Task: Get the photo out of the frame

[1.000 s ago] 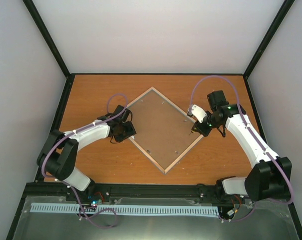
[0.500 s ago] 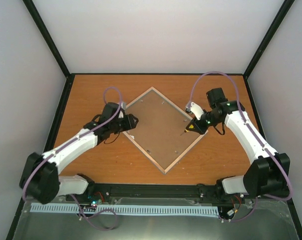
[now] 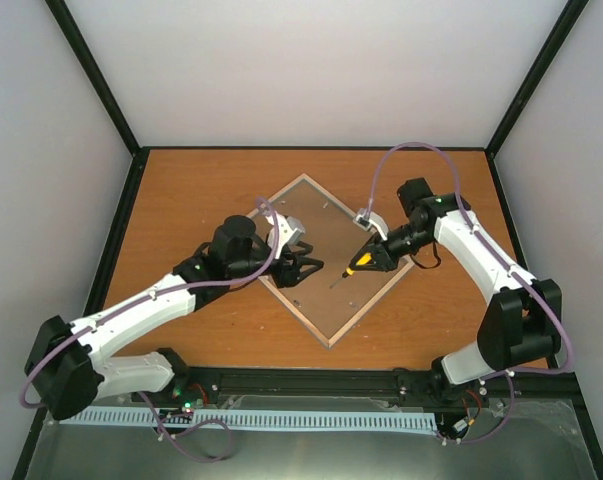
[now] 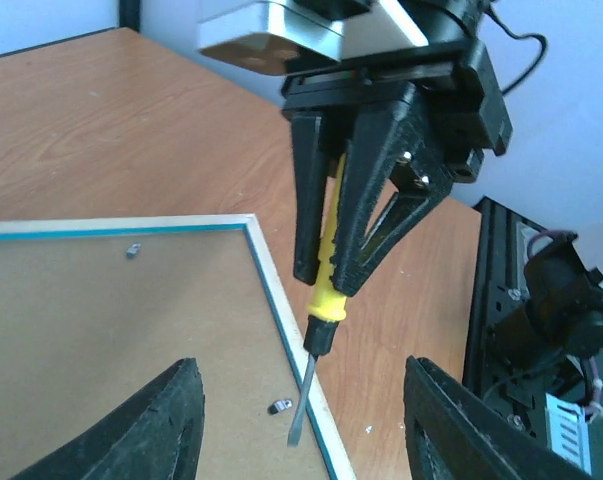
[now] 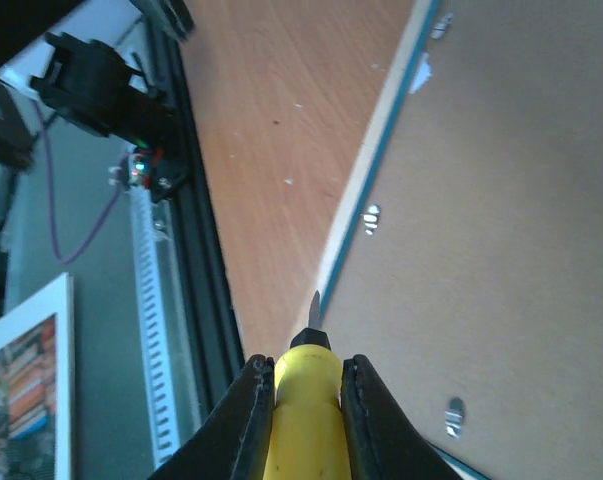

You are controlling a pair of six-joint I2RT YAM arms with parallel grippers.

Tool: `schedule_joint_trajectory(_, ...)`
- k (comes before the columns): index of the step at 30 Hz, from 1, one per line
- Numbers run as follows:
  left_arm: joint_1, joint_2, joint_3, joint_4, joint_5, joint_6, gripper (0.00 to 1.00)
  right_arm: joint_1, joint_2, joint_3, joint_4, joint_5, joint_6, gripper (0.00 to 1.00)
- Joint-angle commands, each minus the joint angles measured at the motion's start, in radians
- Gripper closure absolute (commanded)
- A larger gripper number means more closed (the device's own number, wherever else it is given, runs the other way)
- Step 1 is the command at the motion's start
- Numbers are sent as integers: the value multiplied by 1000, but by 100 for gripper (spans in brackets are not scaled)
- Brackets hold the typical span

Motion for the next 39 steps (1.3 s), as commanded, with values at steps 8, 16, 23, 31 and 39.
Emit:
schedule_joint_trajectory(8,-63,117,79,56,129,154,49,55,-6,3,-3,-166,20,96)
schedule_joint_trajectory(16,-66,180,120,50,153,177,54,56,-2,-2,9,-178,35,96)
schedule_joint_trajectory(23,-86,232,156,43,134,215,55,58,-6,-1,7,-189,35,94)
schedule_joint_trajectory(31,-106,263,155,45,121,231,60,57,-12,-4,6,-194,34,94)
schedule_joint_trajectory(39,-106,234,109,80,91,226,53,58,-18,-6,5,-199,35,94)
